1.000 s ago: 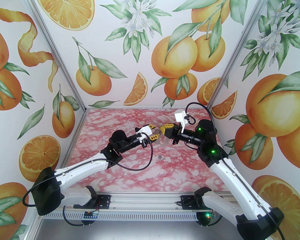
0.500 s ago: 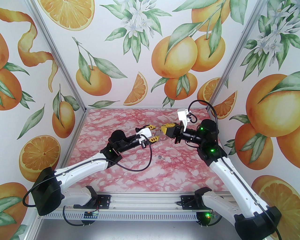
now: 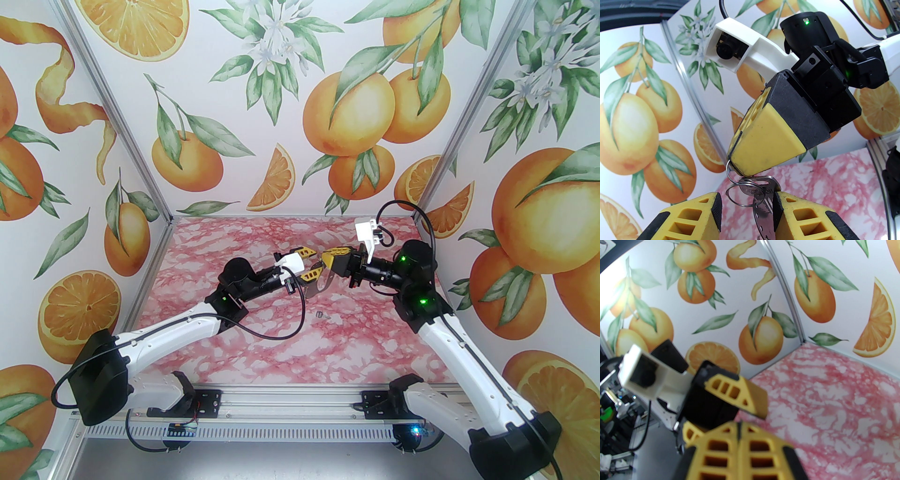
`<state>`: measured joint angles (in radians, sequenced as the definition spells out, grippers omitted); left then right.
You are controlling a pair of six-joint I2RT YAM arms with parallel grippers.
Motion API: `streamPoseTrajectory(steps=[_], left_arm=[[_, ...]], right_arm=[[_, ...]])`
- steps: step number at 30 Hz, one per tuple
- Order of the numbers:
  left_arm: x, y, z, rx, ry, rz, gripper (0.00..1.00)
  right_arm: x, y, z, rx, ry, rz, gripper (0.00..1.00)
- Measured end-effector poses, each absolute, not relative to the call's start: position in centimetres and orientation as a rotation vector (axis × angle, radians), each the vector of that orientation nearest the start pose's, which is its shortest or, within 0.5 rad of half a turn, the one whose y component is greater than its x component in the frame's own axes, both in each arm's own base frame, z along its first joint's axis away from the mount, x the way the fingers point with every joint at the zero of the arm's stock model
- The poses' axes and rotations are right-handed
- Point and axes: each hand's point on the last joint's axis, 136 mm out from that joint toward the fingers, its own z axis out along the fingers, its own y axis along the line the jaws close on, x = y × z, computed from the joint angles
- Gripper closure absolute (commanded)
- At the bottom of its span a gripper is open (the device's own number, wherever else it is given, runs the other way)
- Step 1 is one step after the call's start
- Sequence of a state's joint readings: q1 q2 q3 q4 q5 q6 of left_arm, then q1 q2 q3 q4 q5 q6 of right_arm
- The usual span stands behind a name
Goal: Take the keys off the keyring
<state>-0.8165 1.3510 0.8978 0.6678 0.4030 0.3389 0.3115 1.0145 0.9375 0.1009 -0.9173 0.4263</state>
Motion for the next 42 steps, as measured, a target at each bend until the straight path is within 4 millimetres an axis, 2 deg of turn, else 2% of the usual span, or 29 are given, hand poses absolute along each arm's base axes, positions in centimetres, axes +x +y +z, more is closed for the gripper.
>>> streamPoseTrajectory(steps=[6, 10, 14, 21, 29, 42], left_arm=[[24.4, -36.4, 36.3, 1.08, 0.956, -0.701, 0.62], [24.8, -35.6, 36.1, 1.109, 0.986, -0.732, 0.62], [25.3, -35.0, 36.9, 1.118, 1.001, -0.762, 0.63], [24.5, -36.0, 38.7, 1.166, 0.957, -0.848, 0.68], [24.4, -36.7, 37.2, 1.212, 0.995, -0.906, 0.71], [24.6, -36.8, 36.9, 1.226, 1.001, -0.901, 0.83]], right_arm=[[25.2, 22.2, 38.3, -0.68, 1.564, 1.26, 1.0], [25.1, 22.2, 38.3, -0.694, 1.56, 1.264, 1.0], [24.8, 22.3, 38.3, -0.71, 1.556, 1.276, 1.0], [24.6, 22.4, 38.3, -0.734, 1.546, 1.276, 1.0], [24.6, 22.4, 38.3, -0.737, 1.543, 1.273, 1.0], [24.5, 22.4, 38.3, -0.737, 1.543, 1.273, 1.0]])
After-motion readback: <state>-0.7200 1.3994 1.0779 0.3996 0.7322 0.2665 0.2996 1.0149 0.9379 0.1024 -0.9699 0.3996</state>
